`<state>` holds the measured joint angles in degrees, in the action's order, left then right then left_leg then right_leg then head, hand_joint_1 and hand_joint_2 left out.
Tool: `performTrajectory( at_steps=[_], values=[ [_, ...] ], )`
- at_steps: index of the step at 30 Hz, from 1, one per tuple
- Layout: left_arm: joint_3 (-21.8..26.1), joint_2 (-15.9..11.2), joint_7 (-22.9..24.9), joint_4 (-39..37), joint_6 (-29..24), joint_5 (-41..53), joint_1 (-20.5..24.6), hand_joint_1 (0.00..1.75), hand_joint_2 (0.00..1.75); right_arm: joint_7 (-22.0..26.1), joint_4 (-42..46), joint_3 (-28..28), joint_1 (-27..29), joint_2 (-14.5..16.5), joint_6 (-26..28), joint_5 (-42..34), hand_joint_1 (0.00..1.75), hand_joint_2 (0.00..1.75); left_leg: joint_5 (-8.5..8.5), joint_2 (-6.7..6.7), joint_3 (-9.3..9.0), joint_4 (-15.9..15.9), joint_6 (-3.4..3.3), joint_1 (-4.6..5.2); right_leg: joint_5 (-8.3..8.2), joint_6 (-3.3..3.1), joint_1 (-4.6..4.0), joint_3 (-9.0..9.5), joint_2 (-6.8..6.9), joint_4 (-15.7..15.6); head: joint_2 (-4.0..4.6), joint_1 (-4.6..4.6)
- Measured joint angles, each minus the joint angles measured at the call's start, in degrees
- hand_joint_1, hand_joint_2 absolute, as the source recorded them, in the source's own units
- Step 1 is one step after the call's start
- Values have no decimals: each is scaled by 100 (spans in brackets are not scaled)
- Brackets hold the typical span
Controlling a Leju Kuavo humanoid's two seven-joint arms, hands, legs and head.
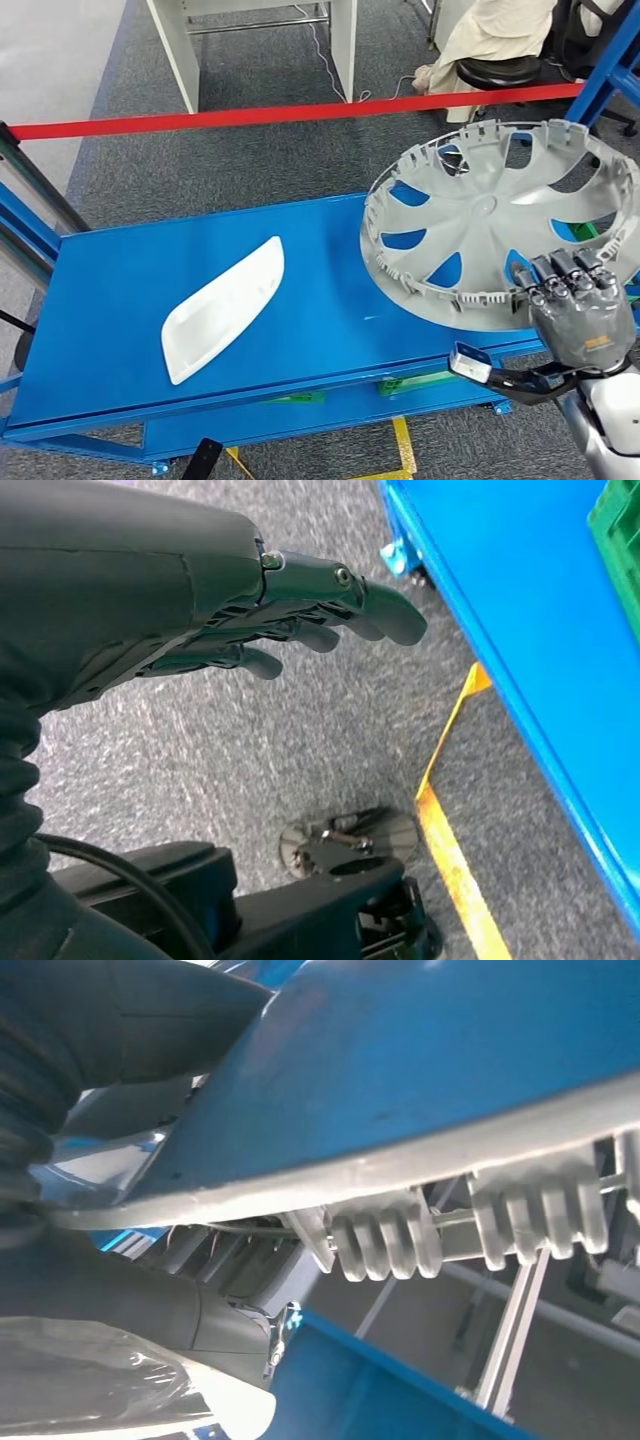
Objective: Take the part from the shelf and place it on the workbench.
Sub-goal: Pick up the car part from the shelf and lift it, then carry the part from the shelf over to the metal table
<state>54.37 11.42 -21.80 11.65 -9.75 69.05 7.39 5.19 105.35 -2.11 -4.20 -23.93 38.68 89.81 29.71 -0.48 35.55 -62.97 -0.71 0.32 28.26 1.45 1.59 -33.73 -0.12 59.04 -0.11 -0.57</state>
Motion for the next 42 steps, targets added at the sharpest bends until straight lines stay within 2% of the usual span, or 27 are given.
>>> performTrajectory(
  at_steps=[3, 4, 5, 7, 9, 10, 12, 14, 16, 18, 19, 20, 21, 23, 25, 27, 29, 30, 31, 33, 34, 35, 36, 37, 38, 40, 42],
  values=[
    [-5, 13, 21, 0, 3, 1, 7, 0, 175, 30, -34, 14, -175, 30, -8, 2, 175, 175, 472, 5, 473, -1051, 46, -13, 11, -52, -10, 11, 11, 0, 0, 10],
    [-7, 15, 14, 0, 25, -2, 8, 0, 175, 39, -49, 10, -221, 43, -9, 2, 175, 175, 492, 5, 566, -1242, 40, -14, 15, -58, -17, 17, 10, 1, 0, 10],
    [-8, 16, 1, 0, 36, -8, 12, 0, 175, 49, -66, 3, -258, 55, -11, 2, 175, 175, 400, 5, 569, -1225, 25, -14, 20, -62, -25, 28, 8, 2, 0, 11],
    [-9, 19, -21, 0, 8, -35, 37, 0, 175, 62, -99, -17, -320, 71, -13, 2, 175, 175, -28, 4, 327, -620, -37, -5, 35, -65, -37, 59, 5, 2, 0, 10],
    [-8, 18, -20, 0, -22, -62, 72, 0, 175, 64, -132, -40, -375, 81, -13, 2, 175, 175, -323, 1, 59, 18, -93, 20, 45, -51, -56, 68, 2, 8, 0, 6],
    [-8, 16, -10, 0, -28, -67, 87, 0, 175, 63, -150, -51, -404, 90, -13, 2, 175, 175, -363, 0, 1, 174, -111, 33, 42, -34, -59, 57, 3, 10, 0, 5],
    [-10, 14, 30, 0, -34, -57, 106, 0, 175, 61, -193, -83, -455, 108, -13, 2, 175, 175, -347, -2, -14, 261, -128, 42, 18, 18, -59, 35, 7, -1, 0, 4],
    [-16, 15, 72, 0, -45, -46, 122, 0, 175, 50, -240, -120, -496, 114, -13, 2, 175, 175, -370, 1, -25, 349, -171, 16, 98, 74, -56, -25, 14, 47, 0, -3],
    [-22, 16, 95, 0, -55, -44, 133, 0, 175, 15, -285, -156, -549, 115, -18, 2, 175, 175, -408, 4, -23, 407, -215, -7, 427, 111, -50, -208, 16, 472, 0, -10],
    [-23, 13, 115, 0, -59, -35, 128, 0, 175, -32, -326, -198, -593, 115, -24, 2, 175, 175, -425, 9, -6, 408, -235, 1, 789, 141, -46, -459, 16, 1182, 0, -10],
    [-25, 9, 132, 0, -57, -27, 120, 0, 175, -51, -345, -220, -598, 115, -25, 2, 175, 175, -434, 12, 0, 406, -239, 6, 852, 155, -46, -529, 17, 1414, 0, -8],
    [-26, 6, 151, 0, -51, -18, 112, 0, 175, -67, -364, -241, -597, 115, -25, 2, 175, 175, -445, 15, 7, 403, -239, 8, 825, 164, -45, -526, 18, 1484, 0, -9],
    [-29, 2, 167, 0, -39, -9, 105, 0, 175, -78, -380, -262, -599, 115, -22, 2, 175, 175, -457, 16, 14, 401, -234, 8, 700, 170, -44, -416, 19, 1335, 0, -10],
    [-40, -4, 189, 0, 0, 15, 94, 0, 175, -95, -403, -311, -631, 115, -15, 2, 175, 175, -481, 14, 29, 390, -206, 6, 388, 175, -38, 21, 20, 602, 0, -11],
    [-67, -15, 195, 0, 32, 41, 92, 0, 175, -106, -409, -354, -692, 115, -9, 2, 175, 175, -519, 13, 63, 372, -150, 19, 248, 155, -53, 365, 7, 17, 0, -6],
    [-96, -24, 198, 0, 46, 50, 85, 0, 175, -117, -411, -379, -731, 115, -8, 2, 175, 175, -579, 11, 95, 363, -87, 30, 231, 112, -78, 412, -5, -85, 0, -2],
    [-108, -33, 200, 0, 55, 50, 70, 0, 175, -126, -418, -400, -746, 115, -7, 2, 175, 175, -552, 3, 131, 321, -26, 25, 174, 27, -64, 359, 12, -89, 0, -1],
    [-112, -36, 201, 0, 59, 49, 63, 0, 175, -132, -421, -415, -751, 115, -5, 2, 175, 175, -428, 2, 174, 213, 7, 21, 137, -27, -55, 326, 22, -94, 0, 7],
    [-117, -39, 201, 0, 62, 49, 59, 0, 175, -140, -425, -431, -756, 115, -3, 3, 175, 175, -216, 2, 250, -17, 40, 13, 97, -77, -46, 285, 34, -100, 0, 16],
    [-126, -41, 202, 0, 63, 46, 57, 0, 175, -157, -427, -460, -758, 115, -2, 4, 175, 175, 285, 7, 443, -733, 86, -1, 25, -126, -57, 190, 45, -94, 0, 30],
    [-129, -43, 202, 0, 63, 46, 56, 0, 175, -165, -428, -475, -756, 115, -2, 4, 175, 175, 446, 7, 506, -1057, 95, -5, -12, -135, -65, 138, 48, -91, 0, 31],
    [-131, -44, 202, 0, 63, 45, 55, 0, 175, -171, -429, -491, -755, 115, -2, 4, 175, 175, 490, 7, 497, -1219, 91, -6, -49, -137, -76, 87, 49, -86, 0, 32],
    [-133, -46, 202, 0, 63, 45, 55, 0, 175, -176, -430, -505, -753, 115, -2, 4, 175, 175, 426, 7, 391, -1172, 73, -5, -85, -138, -89, 37, 49, -82, 0, 32],
    [-134, -49, 202, 0, 62, 45, 57, 0, 175, -180, -431, -515, -753, 115, -2, 4, 175, 175, 284, 7, 189, -908, 40, 0, -117, -138, -103, -5, 46, -79, 0, 33],
    [-136, -55, 202, 0, 61, 45, 60, 0, 175, -183, -431, -520, -753, 115, -2, 4, 175, 175, 140, 5, -74, -509, -11, 12, -146, -136, -116, -38, 45, -75, 0, 32],
    [-139, -66, 202, 0, 59, 45, 71, 0, 175, -190, -431, -521, -763, 115, -1, 3, 175, 175, -1, 3, -503, 214, -104, 40, -203, -114, -140, -94, 47, -72, 0, 27],
    [-141, -73, 202, 0, 56, 45, 77, 0, 175, -197, -431, -525, -774, 115, 2, 2, 175, 175, -6, 2, -598, 459, -148, 65, -279, -56, -135, -150, 52, -74, 0, 26]
  ],
)
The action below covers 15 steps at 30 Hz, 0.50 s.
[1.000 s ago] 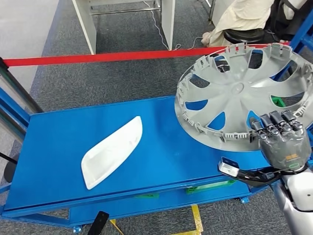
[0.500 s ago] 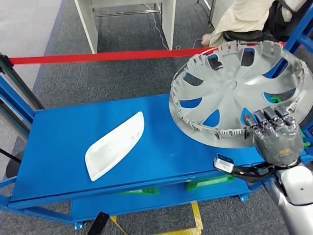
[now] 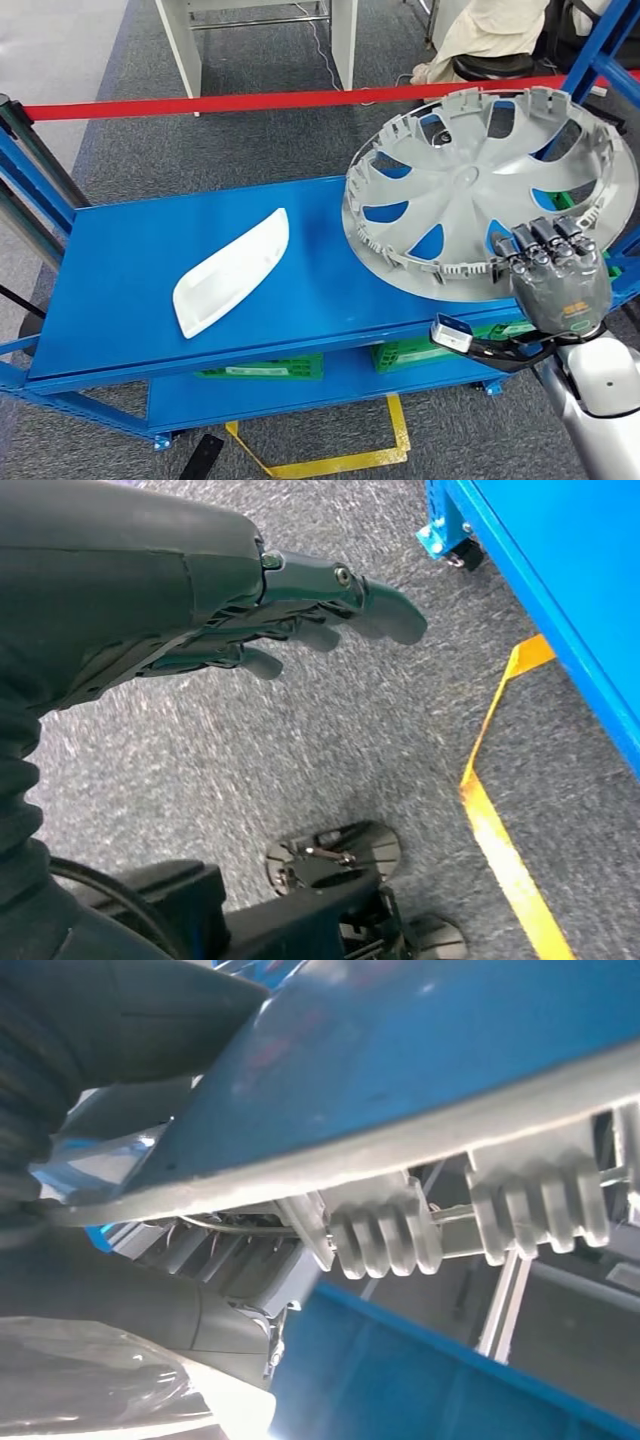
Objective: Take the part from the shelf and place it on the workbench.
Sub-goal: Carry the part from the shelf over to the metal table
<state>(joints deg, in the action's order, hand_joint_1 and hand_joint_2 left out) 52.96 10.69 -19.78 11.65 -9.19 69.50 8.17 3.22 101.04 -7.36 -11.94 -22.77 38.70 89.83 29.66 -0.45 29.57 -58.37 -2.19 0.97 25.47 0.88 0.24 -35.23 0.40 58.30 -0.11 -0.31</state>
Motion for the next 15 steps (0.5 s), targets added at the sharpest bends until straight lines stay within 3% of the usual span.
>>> performTrajectory(
  at_steps=[2, 3, 5, 7, 8, 9, 10, 12, 14, 15],
  values=[
    [-1, 0, 0, 0, -3, -7, -9, 0, 175, -12, -1, -11, 6, -2, 2, 0, 175, 175, -78, 11, 49, 63, -33, -4, -29, 76, 13, -57, -4, 14, 0, 1],
    [-1, 1, 0, 0, -4, -10, -13, 0, 175, -30, -2, -20, 13, -4, 3, 0, 175, 175, -129, 21, 80, 94, -57, -16, 68, 108, 16, -113, -11, 88, 0, -5],
    [-1, 5, -1, 0, -10, -14, -13, 0, 175, -102, -5, -39, 26, -10, 7, 0, 175, 175, -240, 40, 171, 131, -104, -42, 519, 149, 30, -296, -23, 555, 0, -19],
    [-1, 6, -2, 0, -16, -20, -16, 0, 175, -191, -7, -65, 46, -16, 11, 0, 175, 175, -333, 43, 299, 123, -122, -43, 950, 189, 44, -482, -25, 1272, 0, -27],
    [-1, 5, -2, 0, -19, -27, -19, 0, 175, -227, -7, -81, 65, -20, 13, 0, 175, 175, -381, 47, 364, 119, -116, -44, 1005, 210, 51, -502, -24, 1511, 0, -26],
    [-1, 5, -2, 0, -22, -34, -21, 0, 175, -257, -7, -98, 84, -28, 14, 0, 175, 175, -425, 50, 429, 111, -105, -48, 934, 229, 58, -439, -23, 1564, 0, -26],
    [-1, 5, -2, 0, -24, -42, -21, 0, 175, -281, -7, -114, 98, -39, 14, 0, 175, 175, -467, 52, 494, 95, -88, -57, 777, 249, 71, -276, -22, 1416, 0, -26],
    [-1, 2, -2, 1, -35, -48, -19, 0, 175, -313, -7, -140, 104, -57, 15, 0, 175, 175, -529, 50, 621, 30, -37, -66, 529, 292, 96, 268, -22, 687, 0, -32],
    [-1, -5, -2, 3, -47, -49, -17, 0, 175, -334, 0, -156, 97, -67, 18, 0, 175, 175, -591, 46, 719, -46, 23, -53, 557, 279, 98, 670, -47, 69, 0, -37],
    [-2, -9, -2, 4, -50, -50, -18, 0, 175, -343, 3, -164, 96, -68, 20, 0, 175, 175, -633, 43, 758, -66, 49, -45, 610, 256, 85, 723, -62, -40, 0, -39]
  ],
)
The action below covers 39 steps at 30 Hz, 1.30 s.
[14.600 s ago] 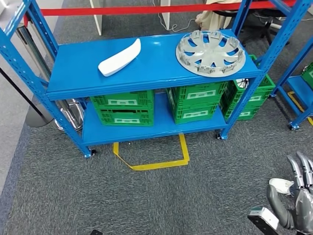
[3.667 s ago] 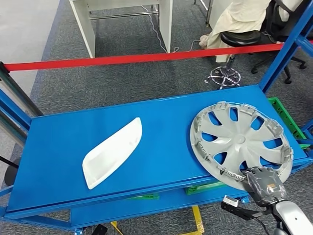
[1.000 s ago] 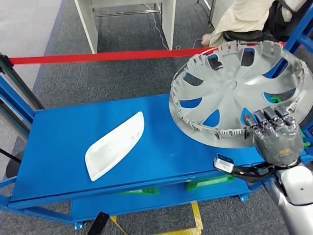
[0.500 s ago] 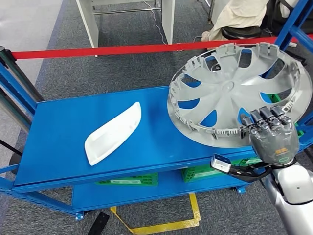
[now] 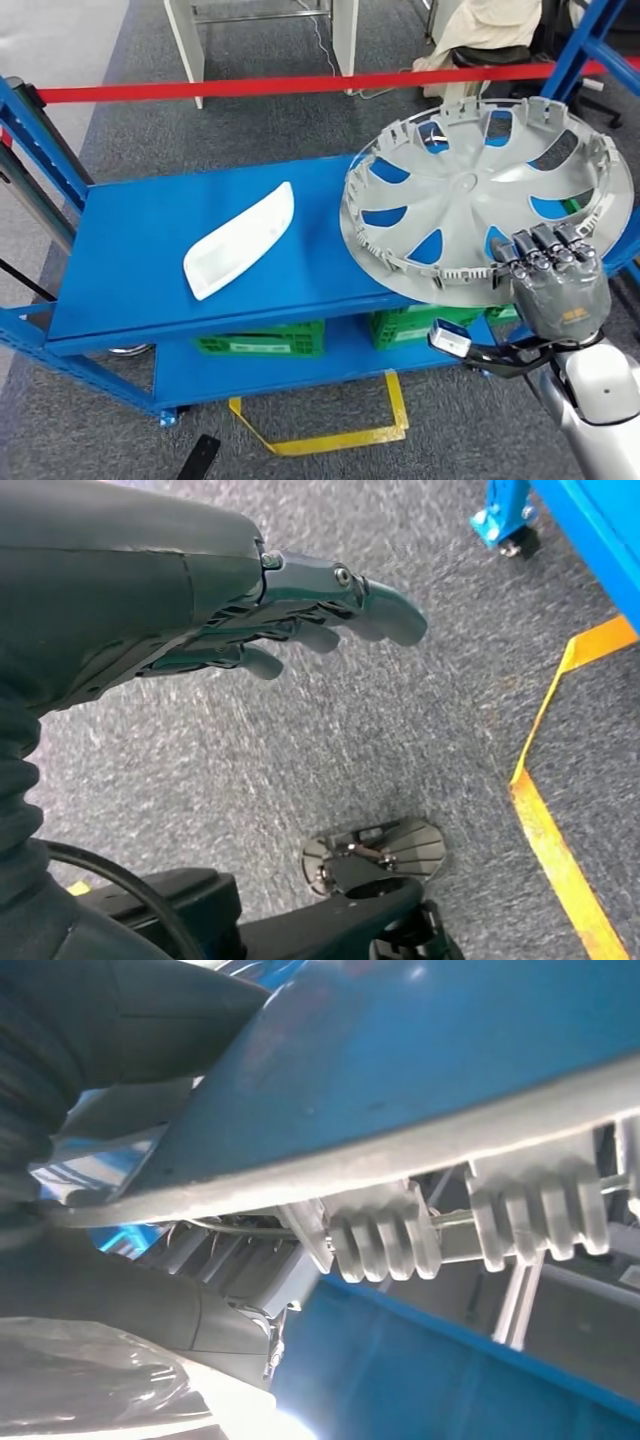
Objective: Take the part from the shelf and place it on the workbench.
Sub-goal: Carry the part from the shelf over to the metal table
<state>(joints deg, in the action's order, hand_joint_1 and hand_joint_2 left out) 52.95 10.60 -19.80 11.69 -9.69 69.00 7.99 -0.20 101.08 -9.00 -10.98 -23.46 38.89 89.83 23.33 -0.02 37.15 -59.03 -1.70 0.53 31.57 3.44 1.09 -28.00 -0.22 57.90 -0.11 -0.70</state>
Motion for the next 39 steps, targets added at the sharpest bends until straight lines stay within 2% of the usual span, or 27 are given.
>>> performTrajectory(
  at_steps=[2, 3, 4, 5, 7, 8, 9, 10, 12, 14, 15, 17, 18, 20, 22, 23, 24, 25, 27, 29, 30, 32, 34, 35, 37, 38, 39],
  values=[
    [-1, -9, 0, 0, -3, -2, -9, 0, 175, -11, 3, -14, 6, -2, 2, 1, 175, 175, -51, -9, 66, -27, 58, 0, -27, -84, 6, -85, -3, -7, 0, 1],
    [-1, -14, 0, 0, -3, -3, -17, 0, 175, -13, 3, -19, 11, -3, 2, 1, 175, 175, 35, -11, 107, -85, 91, -6, -66, -142, 11, -139, 5, 4, 0, 8],
    [-1, -17, 0, 0, -3, -3, -24, 0, 175, -14, 4, -22, 13, -3, 3, 1, 175, 175, 217, -13, 162, -235, 125, -14, -113, -207, 17, -193, 16, 5, 0, 14],
    [-1, -20, 0, 0, -1, -3, -27, 0, 175, -16, 4, -24, 13, -4, 2, 2, 175, 175, 480, -13, 230, -491, 153, -26, -162, -257, 16, -247, 25, 6, 0, 21],
    [-1, -21, -1, 0, 4, -3, -29, 0, 175, -22, 4, -25, 19, -4, 2, 2, 175, 175, 977, -11, 359, -1196, 181, -36, -262, -310, -6, -369, 35, 17, 0, 26],
    [-1, -21, -1, 0, 8, -3, -29, 0, 175, -26, 4, -25, 23, -4, 2, 2, 175, 175, 1080, -11, 374, -1472, 176, -37, -311, -317, -22, -440, 37, 27, 0, 26],
    [-1, -22, -2, 0, 10, -3, -29, 0, 175, -28, 4, -25, 28, -4, 2, 2, 175, 175, 1061, -12, 320, -1592, 156, -34, -360, -323, -42, -515, 38, 40, 0, 26],
    [-1, -22, -3, 0, 12, -2, -29, 0, 175, -29, 5, -25, 32, -4, 3, 2, 175, 175, 944, -13, 186, -1516, 120, -28, -407, -329, -65, -587, 36, 52, 0, 27],
    [-2, -28, -6, 2, 15, -2, -23, 0, 175, -35, 5, -24, 39, -4, 3, -1, 175, 175, 703, -17, -302, -860, -19, 10, -499, -333, -103, -708, 32, 65, 0, 23],
    [-3, -33, -14, 6, 15, -4, -11, 0, 175, -61, 7, -21, 38, -4, 4, -14, 175, 175, 695, -22, -747, -124, -137, 59, -589, -306, -113, -783, 36, 63, 0, 18],
    [-3, -34, -20, 8, 14, -5, -5, 0, 175, -79, 7, -21, 40, -4, 5, -25, 175, 175, 729, -25, -839, 73, -165, 85, -641, -273, -94, -812, 43, 55, 0, 17],
    [-3, -26, -39, 9, 13, -13, -10, 0, 175, -108, 8, -21, 58, -4, 7, -66, 175, 175, 666, -21, -844, 221, -169, 105, -714, -196, -63, -862, 50, 34, 0, 23],
    [-3, -25, -59, 9, 10, -25, -16, 0, 175, -119, 9, -22, 79, -4, 5, -107, 175, 175, 607, -14, -823, 266, -179, 98, -678, -164, -56, -902, 47, 55, 0, 19],
    [-3, -23, -106, 9, -14, -50, -23, 0, 175, -132, 18, -19, 118, -4, -29, -305, 175, 175, 497, 2, -770, 335, -207, 67, -347, -112, -52, -1038, 37, 361, 0, 1],
    [-3, -20, -128, 9, -43, -71, -26, 0, 175, -127, 39, -18, 152, -4, -110, -628, 175, 175, 421, 9, -671, 330, -223, 66, 117, -64, -38, -1244, 31, 1050, 0, -10],
    [-3, -17, -129, 9, -49, -83, -33, 0, 175, -117, 54, -18, 176, -4, -149, -780, 175, 175, 386, 12, -620, 323, -217, 63, 231, -40, -31, -1316, 32, 1368, 0, -8],
    [-3, -16, -129, 9, -55, -95, -42, 0, 175, -103, 71, -18, 206, -4, -183, -912, 175, 175, 355, 16, -570, 313, -205, 57, 231, -15, -21, -1321, 33, 1549, 0, -6],
    [-3, -14, -129, 9, -60, -107, -52, 0, 175, -88, 90, -18, 236, -4, -209, -1020, 175, 175, 331, 19, -522, 293, -189, 45, 117, 10, -7, -1217, 35, 1503, 0, -8],
    [-3, -10, -129, 9, -74, -122, -67, 0, 175, -66, 134, -12, 286, -4, -240, -1177, 175, 175, 308, 19, -435, 225, -148, 21, -145, 66, 31, -735, 48, 835, 0, -9],
    [-3, -13, -129, 11, -88, -131, -69, 0, 175, -61, 183, -1, 319, -4, -248, -1236, 175, 175, 298, 19, -348, 133, -93, 32, -176, 84, 37, -287, 44, 156, 0, -17],
    [-2, -15, -129, 13, -93, -134, -73, 0, 175, -61, 203, 5, 336, -3, -247, -1239, 175, 175, 286, 18, -314, 96, -66, 44, -126, 74, 30, -204, 37, 18, 0, -18],
    [-2, -21, -129, 13, -98, -139, -88, 0, 175, -62, 226, 16, 378, -3, -246, -1238, 175, 175, 260, 14, -271, 55, -18, 51, -120, 21, 26, -203, 31, -7, 0, -19],
    [-1, -27, -129, 13, -98, -143, -98, 0, 175, -63, 237, 23, 409, -3, -248, -1237, 175, 175, 381, 6, -210, -82, 44, 34, -147, -59, 38, -226, 37, -8, 0, -9],
    [-1, -27, -129, 13, -98, -144, -99, 0, 175, -63, 245, 26, 415, -3, -248, -1235, 175, 175, 542, 2, -127, -300, 80, 23, -162, -112, 45, -236, 41, -15, 0, 0],
    [-1, -24, -129, 13, -98, -144, -102, 0, 175, -61, 267, 31, 421, -2, -246, -1225, 175, 175, 941, 1, 140, -1022, 138, -6, -184, -196, 32, -268, 45, -12, 0, 16],
    [-1, -23, -129, 13, -98, -145, -105, 0, 175, -58, 273, 32, 425, -2, -244, -1222, 175, 175, 1070, 1, 261, -1356, 148, -18, -193, -215, 22, -283, 44, -10, 0, 16],
    [-1, -23, -129, 13, -98, -149, -109, 0, 175, -56, 278, 33, 436, -2, -244, -1229, 175, 175, 1100, 1, 320, -1550, 147, -24, -199, -224, 12, -295, 42, -8, 0, 17]
  ],
)
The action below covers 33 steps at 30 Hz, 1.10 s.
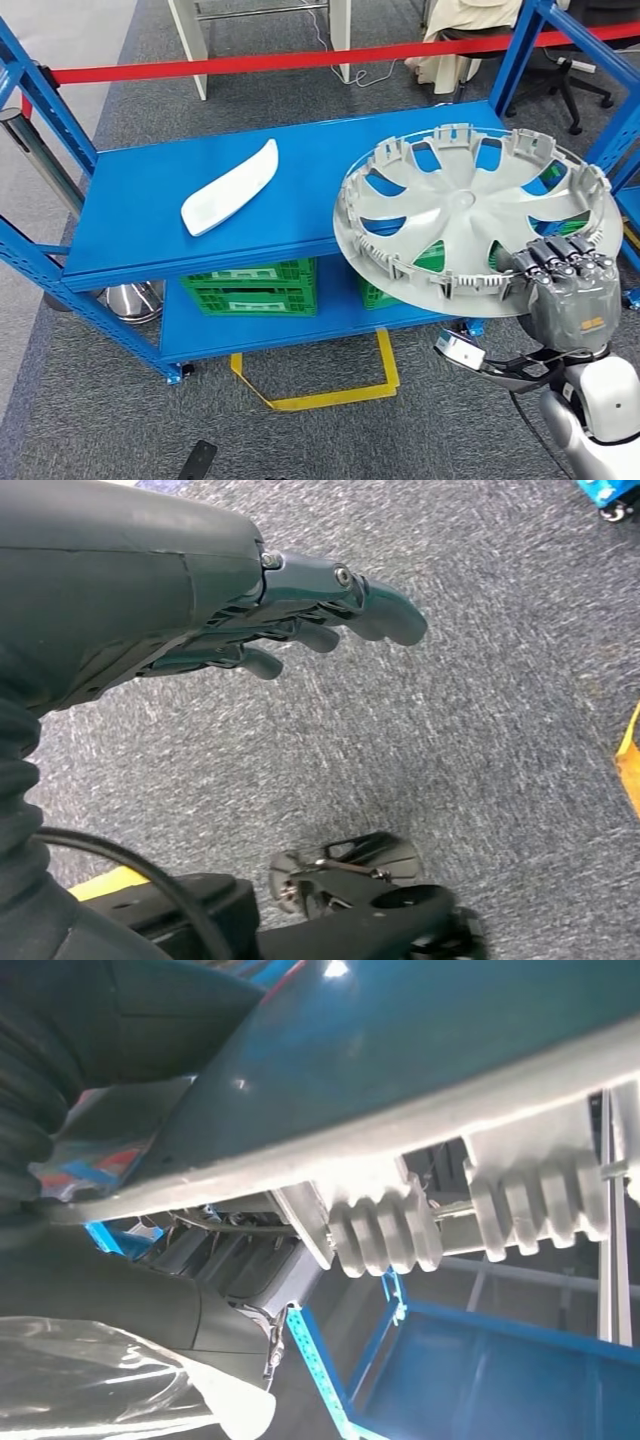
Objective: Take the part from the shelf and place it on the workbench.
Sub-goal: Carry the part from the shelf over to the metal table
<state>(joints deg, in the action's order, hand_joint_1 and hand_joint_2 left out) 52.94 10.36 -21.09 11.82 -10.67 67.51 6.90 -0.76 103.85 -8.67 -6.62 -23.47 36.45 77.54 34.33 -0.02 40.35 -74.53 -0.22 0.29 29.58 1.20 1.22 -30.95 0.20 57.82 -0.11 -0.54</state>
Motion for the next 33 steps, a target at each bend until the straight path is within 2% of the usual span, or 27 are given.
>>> performTrajectory(
  at_steps=[1, 2, 4, 5, 6, 9, 11, 12, 14, 15, 16, 17, 18, 19, 20, 21, 22, 24, 26, 28, 29, 30, 31, 32, 33],
  values=[
    [0, -1, -1, 0, 0, -6, -3, 0, 175, 6, 7, 3, 18, 0, -5, -32, 175, 175, -83, 0, -31, 12, -14, -2, -4, -5, -11, -7, -2, 2, 0, 0],
    [0, -1, -3, 0, 0, -14, -4, 0, 175, 17, 17, 8, 41, 0, -17, -74, 175, 175, -253, -2, -149, 223, -41, 1, -5, -7, -22, -10, -5, 4, 0, 0],
    [1, -5, -10, 0, -1, -29, -3, 0, 175, 58, 55, 28, 77, 0, -48, -177, 175, 175, -605, -15, -497, 914, -129, 24, -5, -5, -46, -22, -8, 7, 0, -4],
    [1, -8, -16, 0, -2, -34, -2, 0, 175, 81, 82, 41, 84, -1, -62, -212, 175, 175, -695, -20, -634, 1209, -168, 41, -13, 5, -54, -35, -8, 10, 0, -5],
    [2, -10, -21, 0, -4, -36, -1, 0, 175, 103, 109, 56, 87, -1, -72, -239, 175, 175, -722, -24, -708, 1388, -195, 59, -26, 21, -56, -54, -5, 10, 0, -5],
    [2, -13, -34, 0, -8, -40, 0, 0, 175, 163, 178, 103, 94, -4, -84, -268, 175, 175, -720, -29, -753, 1592, -230, 65, -34, 95, -42, -115, 15, 1, 0, -3],
    [3, -10, -40, 0, -10, -43, 4, 0, 175, 203, 211, 125, 88, -12, -86, -255, 175, 175, -742, -55, -793, 1743, -266, 35, 147, 132, -41, -244, 9, 210, 0, -22],
    [3, -8, -43, 0, -7, -44, 5, 0, 175, 224, 220, 130, 80, -17, -88, -237, 175, 175, -751, -73, -799, 1786, -278, 28, 311, 145, -37, -378, -2, 486, 0, -32],
    [4, -3, -46, 0, 2, -39, -2, 0, 175, 263, 226, 131, 64, -25, -99, -184, 175, 175, -764, -110, -786, 1789, -293, 31, 603, 171, -34, -695, -12, 1212, 0, -43],
    [4, -2, -46, 0, 6, -37, -7, 0, 175, 283, 226, 128, 62, -26, -108, -153, 175, 175, -764, -136, -784, 1783, -293, 32, 640, 187, -30, -806, -12, 1452, 0, -43],
    [4, -1, -46, 0, 7, -35, -10, 0, 175, 298, 226, 123, 59, -27, -117, -123, 175, 175, -764, -167, -783, 1773, -292, 30, 572, 204, -23, -827, -12, 1493, 0, -44],
    [4, -1, -46, 0, 8, -34, -10, 0, 175, 310, 226, 115, 51, -28, -124, -96, 175, 175, -761, -207, -783, 1755, -287, 24, 407, 220, -8, -746, -20, 1318, 0, -43],
    [4, 1, -46, 0, 9, -34, -8, 0, 175, 318, 226, 103, 35, -30, -128, -69, 175, 175, -752, -251, -779, 1728, -274, 18, 193, 238, 15, -581, -63, 971, 0, -45],
    [4, 2, -46, 0, 10, -33, -2, 0, 175, 325, 226, 89, 9, -31, -130, -44, 175, 175, -739, -294, -760, 1690, -251, 21, 48, 253, 36, -400, -156, 623, 0, -45],
    [3, 2, -46, 0, 12, -32, 6, 0, 175, 332, 232, 74, -21, -34, -131, -23, 175, 175, -729, -340, -720, 1633, -223, 24, -26, 252, 55, -245, -242, 320, 0, -44],
    [3, 1, -46, 0, 13, -30, 15, 0, 175, 338, 238, 60, -45, -37, -132, -2, 175, 175, -729, -382, -670, 1586, -192, 27, -37, 242, 64, -157, -311, 151, 0, -40],
    [3, 0, -46, 0, 16, -29, 18, 0, 175, 344, 244, 44, -62, -39, -137, 16, 175, 175, -740, -425, -618, 1551, -161, 28, 3, 225, 59, -132, -335, 114, 0, -36],
    [3, -3, -45, 0, 19, -26, 1, 0, 175, 351, 250, 11, -79, -42, -152, 47, 175, 175, -755, -483, -555, 1513, -109, 17, -4, 170, 58, -146, -242, 117, 0, -31],
    [3, -3, -45, 0, 21, -21, -17, 0, 175, 354, 250, -21, -104, -42, -171, 71, 175, 175, -609, -355, -459, 1313, -43, 21, -27, 96, 70, -147, -128, 106, 0, -3],
    [2, 0, -45, 0, 22, -16, -7, 0, 175, 358, 250, -44, -137, -42, -181, 89, 175, 175, -258, -144, -184, 674, 22, 7, -36, 37, 65, -153, 1, 101, 0, 29],
    [2, 1, -46, 0, 22, -14, -2, 0, 175, 363, 250, -57, -152, -42, -184, 95, 175, 175, -92, -94, -20, 286, 42, -9, -37, 24, 58, -157, 71, 101, 0, 33],
    [2, 1, -45, 0, 24, -11, -1, 0, 175, 368, 250, -73, -163, -42, -186, 102, 175, 175, 1, -71, 95, -4, 54, -22, -37, 20, 53, -158, 141, 101, 0, 33],
    [2, 2, -45, 0, 26, -9, -3, 0, 175, 374, 250, -92, -174, -42, -188, 111, 175, 175, -13, -60, 123, -101, 56, -30, -36, 19, 50, -158, 209, 101, 0, 32],
    [2, 2, -45, 0, 27, -6, -5, 0, 175, 376, 250, -116, -186, -42, -189, 120, 175, 175, -130, -44, 48, 25, 51, -34, -36, 19, 49, -155, 273, 102, 0, 32],
    [2, 1, -45, 0, 26, -4, -4, 0, 175, 379, 250, -140, -202, -42, -190, 132, 175, 175, -318, 5, -119, 347, 36, -32, -35, 20, 48, -149, 336, 102, 0, 32]
  ],
)
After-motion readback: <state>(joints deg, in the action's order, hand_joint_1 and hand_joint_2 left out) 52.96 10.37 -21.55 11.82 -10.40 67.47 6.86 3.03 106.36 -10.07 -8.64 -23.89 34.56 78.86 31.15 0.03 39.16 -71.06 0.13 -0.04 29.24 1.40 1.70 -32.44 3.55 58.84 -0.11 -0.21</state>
